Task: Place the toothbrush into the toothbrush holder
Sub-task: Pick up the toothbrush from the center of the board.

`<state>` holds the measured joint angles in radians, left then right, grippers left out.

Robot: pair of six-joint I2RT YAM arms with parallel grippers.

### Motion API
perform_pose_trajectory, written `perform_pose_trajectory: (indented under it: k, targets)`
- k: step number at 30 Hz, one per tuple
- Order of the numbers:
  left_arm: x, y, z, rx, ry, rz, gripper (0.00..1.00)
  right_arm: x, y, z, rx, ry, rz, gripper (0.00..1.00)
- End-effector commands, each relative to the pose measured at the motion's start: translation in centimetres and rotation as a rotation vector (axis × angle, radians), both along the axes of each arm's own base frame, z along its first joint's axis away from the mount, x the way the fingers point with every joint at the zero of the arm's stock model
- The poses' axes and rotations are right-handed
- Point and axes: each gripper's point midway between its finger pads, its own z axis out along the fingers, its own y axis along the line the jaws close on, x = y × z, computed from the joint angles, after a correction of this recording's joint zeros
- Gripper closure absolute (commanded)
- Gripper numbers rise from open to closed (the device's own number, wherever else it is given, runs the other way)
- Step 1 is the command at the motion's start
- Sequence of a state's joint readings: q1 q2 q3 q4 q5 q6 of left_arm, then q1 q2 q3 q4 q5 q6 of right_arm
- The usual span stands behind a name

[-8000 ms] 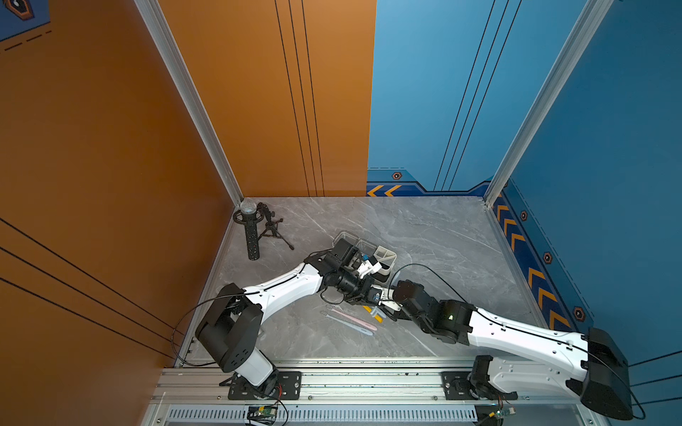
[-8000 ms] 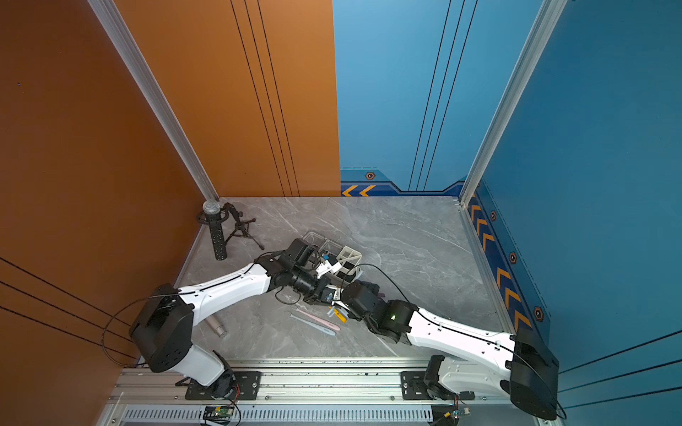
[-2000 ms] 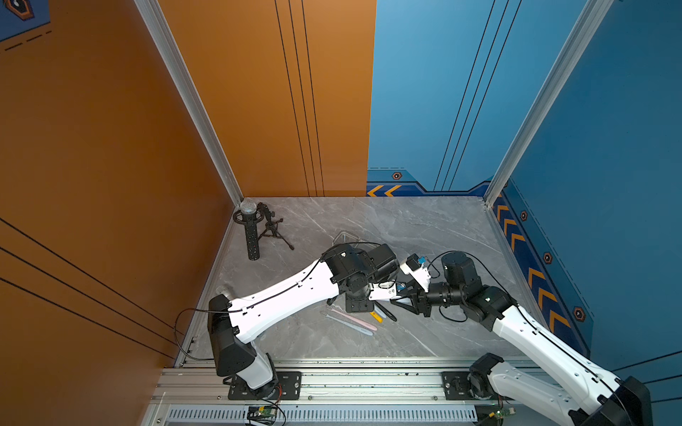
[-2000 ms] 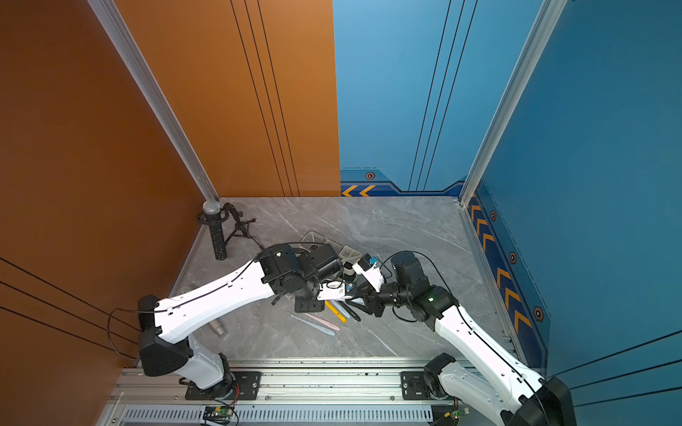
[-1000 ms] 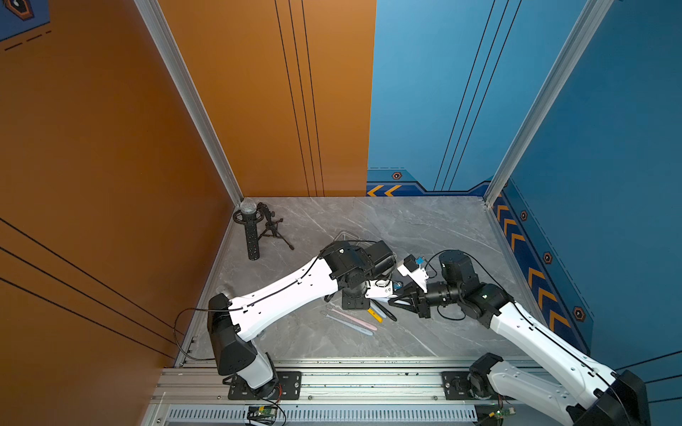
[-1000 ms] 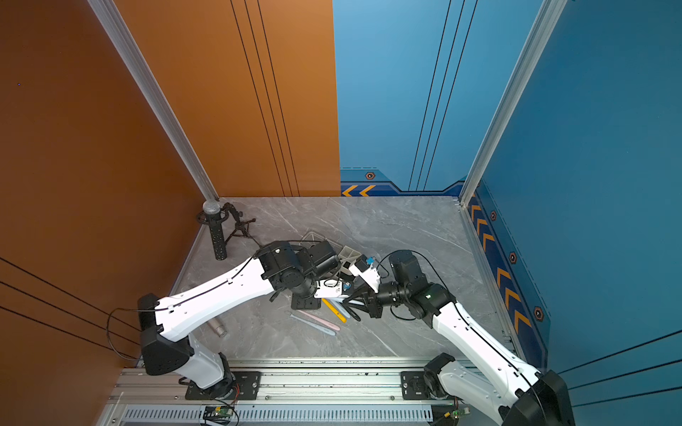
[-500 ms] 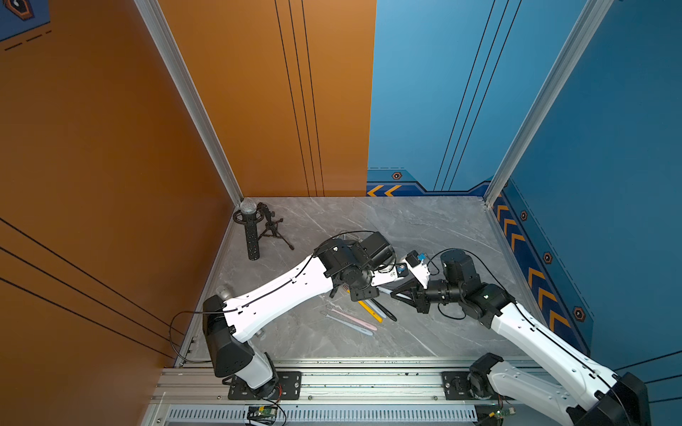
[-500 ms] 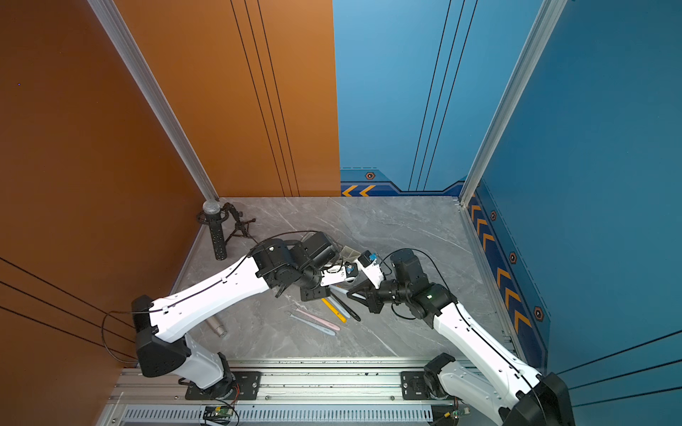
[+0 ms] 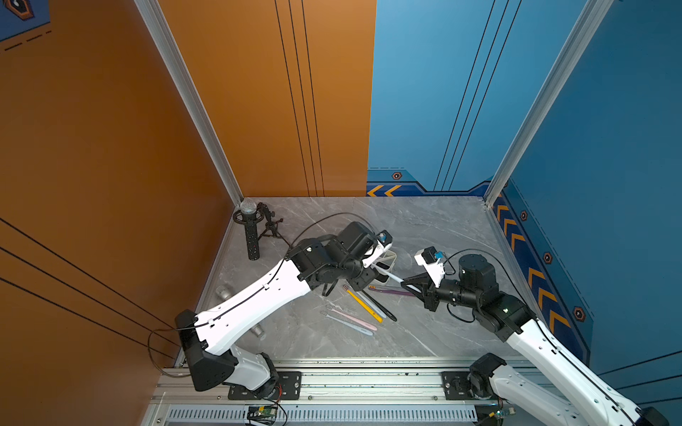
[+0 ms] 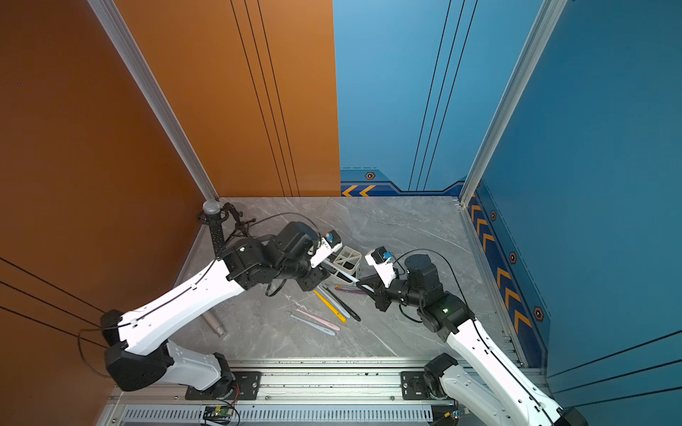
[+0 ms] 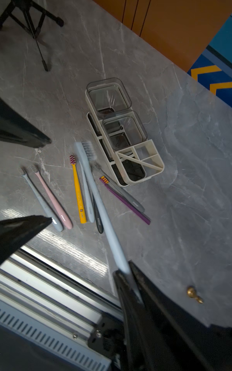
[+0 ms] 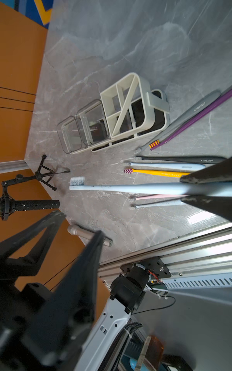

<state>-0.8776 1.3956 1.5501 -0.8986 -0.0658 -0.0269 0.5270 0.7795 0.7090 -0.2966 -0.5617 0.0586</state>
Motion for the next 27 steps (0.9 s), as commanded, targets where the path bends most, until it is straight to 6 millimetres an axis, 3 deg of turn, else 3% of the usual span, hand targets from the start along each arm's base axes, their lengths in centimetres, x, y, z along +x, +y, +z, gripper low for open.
perform_pose_trajectory:
  k: [1,11,19,27]
  targets:
    - [0.3,-1.2,2.6,-0.338,0.141,0.141,0.44,0.4,-1.1,0.9,-0.015,-0.120,-0.088,1.00]
    - [0.6,-4.8,4.9,-0.729,0.339,0.154,0.47,0.3,-1.3,1.1,-0.079,-0.233,-0.143,1.00]
    - [1.4,-4.4,3.7,-0.758,0.354,0.208,0.48,0.5,-2.5,2.3,-0.086,-0.277,-0.203,1.00]
    - [2.7,-5.7,3.4,-0.864,0.415,0.203,0.46,0.3,-2.7,2.5,-0.082,-0.290,-0.206,1.00]
